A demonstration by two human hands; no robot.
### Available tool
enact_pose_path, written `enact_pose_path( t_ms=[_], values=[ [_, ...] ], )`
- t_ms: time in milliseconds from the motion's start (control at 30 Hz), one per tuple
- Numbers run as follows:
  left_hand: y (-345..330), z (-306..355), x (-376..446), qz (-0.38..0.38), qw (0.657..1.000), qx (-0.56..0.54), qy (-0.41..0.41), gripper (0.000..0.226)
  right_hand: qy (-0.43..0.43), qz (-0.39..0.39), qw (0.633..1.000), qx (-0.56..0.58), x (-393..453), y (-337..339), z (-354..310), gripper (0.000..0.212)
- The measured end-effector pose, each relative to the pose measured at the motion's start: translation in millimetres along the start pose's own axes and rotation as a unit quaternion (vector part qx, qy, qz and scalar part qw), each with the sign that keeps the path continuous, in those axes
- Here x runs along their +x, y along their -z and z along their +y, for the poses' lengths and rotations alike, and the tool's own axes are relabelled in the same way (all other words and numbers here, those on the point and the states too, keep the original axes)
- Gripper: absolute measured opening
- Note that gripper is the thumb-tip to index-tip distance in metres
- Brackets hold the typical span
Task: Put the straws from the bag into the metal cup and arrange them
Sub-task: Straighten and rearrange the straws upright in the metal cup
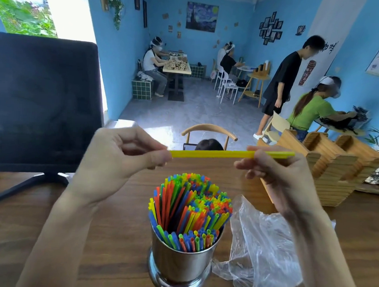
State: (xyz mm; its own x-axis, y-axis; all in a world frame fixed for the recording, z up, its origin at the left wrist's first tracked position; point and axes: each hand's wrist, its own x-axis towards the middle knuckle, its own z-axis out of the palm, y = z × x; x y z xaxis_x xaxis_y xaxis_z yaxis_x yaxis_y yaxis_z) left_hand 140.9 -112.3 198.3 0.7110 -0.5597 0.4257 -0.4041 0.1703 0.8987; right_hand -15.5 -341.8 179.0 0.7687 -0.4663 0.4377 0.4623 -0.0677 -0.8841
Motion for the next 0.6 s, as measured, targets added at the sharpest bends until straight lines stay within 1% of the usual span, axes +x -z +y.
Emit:
enact_pose_path(
  t_ms=[33,67,133,200,267,333,400,433,500,533,567,600],
  values=[
    [0,-2,-2,-0.033,0.999,0.013,0.021,0.015,0.008,0.015,1.0,0.009,2,0,-2,0.044],
    [-2,-3,-5,-0.061,0.997,0.028,0.038,0.017,0.021,0.026,0.999,0.022,5,-1,-3,0.042],
    [-8,-5,-10,-0.107,0.99,0.068,0.063,0.017,0.045,0.041,0.997,0.05,10,-7,-11,0.027],
    [-17,-10,-16,-0.136,0.979,0.141,0.052,0.015,0.055,0.048,0.996,0.042,12,-17,-19,0.017],
    [-22,-17,-17,-0.151,0.962,0.227,0.018,0.016,0.067,0.046,0.997,-0.01,14,-29,-25,0.015],
    [-20,-19,-16,-0.174,0.948,0.268,0.005,0.018,0.084,0.031,0.994,-0.066,14,-40,-24,0.019],
    [-15,-18,-15,-0.203,0.939,0.276,0.012,0.02,0.098,0.005,0.987,-0.131,12,-46,-19,0.035],
    [-12,-16,-15,-0.208,0.938,0.275,0.015,0.02,0.103,-0.011,0.981,-0.163,10,-48,-14,0.046],
    [-7,-14,-13,-0.181,0.953,0.243,0.015,0.019,0.104,-0.039,0.968,-0.225,5,-53,0,0.065],
    [-5,-14,-12,-0.155,0.963,0.221,0.01,0.019,0.108,-0.048,0.959,-0.257,3,-55,7,0.066],
    [-4,-14,-10,-0.129,0.97,0.206,0.001,0.02,0.117,-0.056,0.949,-0.287,0,-57,16,0.063],
    [-4,-15,-9,-0.104,0.975,0.194,-0.008,0.021,0.127,-0.066,0.938,-0.315,-2,-58,23,0.056]
  ],
)
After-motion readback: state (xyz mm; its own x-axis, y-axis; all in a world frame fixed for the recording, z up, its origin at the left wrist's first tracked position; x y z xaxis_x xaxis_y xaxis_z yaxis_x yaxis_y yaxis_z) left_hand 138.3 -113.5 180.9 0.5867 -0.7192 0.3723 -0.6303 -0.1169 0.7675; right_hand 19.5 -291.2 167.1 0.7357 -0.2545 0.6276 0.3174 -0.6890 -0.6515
